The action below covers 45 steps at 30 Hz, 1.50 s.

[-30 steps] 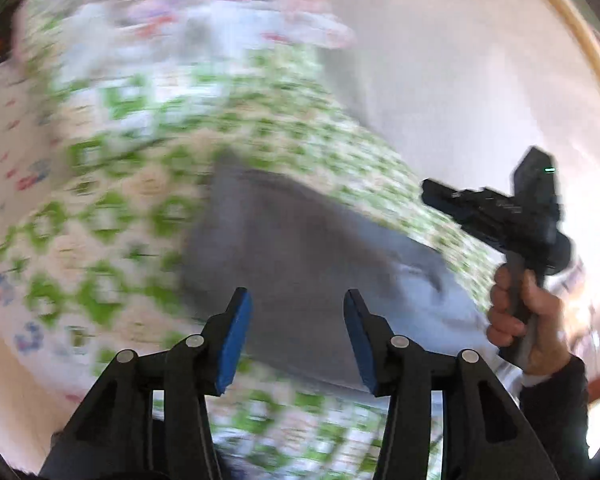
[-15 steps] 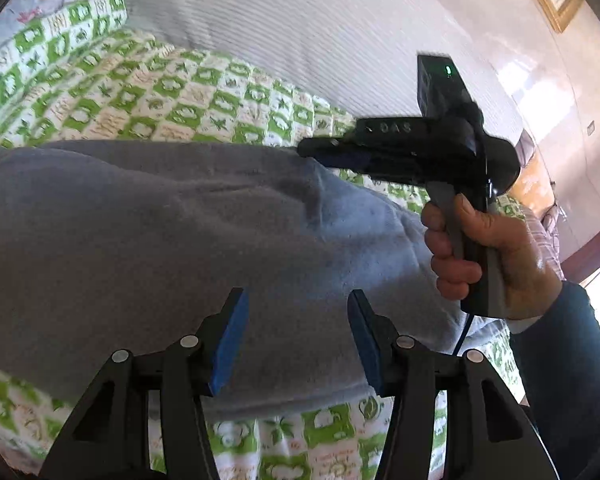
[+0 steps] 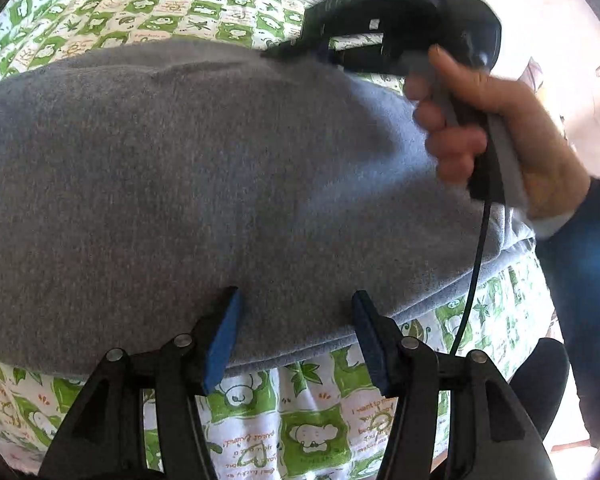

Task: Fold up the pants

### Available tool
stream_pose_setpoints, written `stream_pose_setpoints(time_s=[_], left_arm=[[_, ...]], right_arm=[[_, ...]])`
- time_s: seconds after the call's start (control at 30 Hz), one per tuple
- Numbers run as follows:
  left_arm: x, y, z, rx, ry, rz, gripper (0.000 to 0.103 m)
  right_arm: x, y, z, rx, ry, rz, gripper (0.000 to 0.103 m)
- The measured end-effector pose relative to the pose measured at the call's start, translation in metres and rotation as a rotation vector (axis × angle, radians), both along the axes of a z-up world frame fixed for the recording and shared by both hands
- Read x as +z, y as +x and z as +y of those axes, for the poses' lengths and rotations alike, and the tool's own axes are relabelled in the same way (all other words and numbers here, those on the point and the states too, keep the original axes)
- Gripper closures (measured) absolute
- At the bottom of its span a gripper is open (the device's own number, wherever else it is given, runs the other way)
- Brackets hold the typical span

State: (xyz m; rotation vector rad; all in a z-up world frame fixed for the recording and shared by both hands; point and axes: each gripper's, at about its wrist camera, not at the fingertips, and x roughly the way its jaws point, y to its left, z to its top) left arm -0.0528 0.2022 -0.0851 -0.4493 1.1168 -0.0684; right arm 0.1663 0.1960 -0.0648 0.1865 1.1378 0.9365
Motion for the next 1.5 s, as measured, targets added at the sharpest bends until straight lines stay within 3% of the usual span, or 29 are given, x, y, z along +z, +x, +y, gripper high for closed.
stream_pose_setpoints(time_s=[0.07, 0.13, 0.27, 0.3, 0.5, 0.73, 1.0, 1.2, 1.43, 1.47, 1.5], left_arm=[[0.004, -0.001, -0.003, -0.001, 0.000, -0.007, 0.047], [0.011, -0.008, -0.005, 0.000, -0.002, -0.011, 0.047], [0.030, -0.020, -0.010, 0.003, 0.000, -0.039, 0.047], [0.036, -0.023, -0.014, -0.007, -0.002, -0.050, 0.046], [0.062, -0.002, -0.053, -0.143, 0.061, -0.103, 0.046], [0.061, 0.017, -0.104, -0.366, 0.201, -0.090, 0.046], [0.054, 0.039, -0.140, -0.517, 0.344, -0.075, 0.046], [0.051, 0.053, -0.166, -0.591, 0.439, -0.073, 0.046], [0.036, 0.062, -0.178, -0.642, 0.511, -0.033, 0.046], [0.033, 0.064, -0.176, -0.641, 0.503, -0.020, 0.048], [0.030, 0.065, -0.174, -0.644, 0.490, -0.010, 0.057]], right_arm=[[-0.006, -0.005, -0.008, -0.013, 0.023, 0.029, 0.091], [0.006, -0.016, -0.027, -0.038, 0.066, 0.003, 0.089], [0.032, -0.055, -0.091, -0.077, 0.144, -0.060, 0.058], [0.036, -0.063, -0.105, -0.091, 0.151, -0.074, 0.056], [0.036, -0.116, -0.219, -0.226, 0.141, -0.131, 0.056], [0.023, -0.150, -0.326, -0.345, -0.038, -0.209, 0.056], [0.003, -0.163, -0.425, -0.328, -0.292, -0.323, 0.056], [-0.018, -0.158, -0.437, -0.295, -0.479, -0.406, 0.056], [-0.046, -0.156, -0.417, -0.149, -0.697, -0.525, 0.056], [-0.049, -0.154, -0.415, -0.143, -0.722, -0.548, 0.056], [-0.050, -0.152, -0.415, -0.149, -0.714, -0.553, 0.057]])
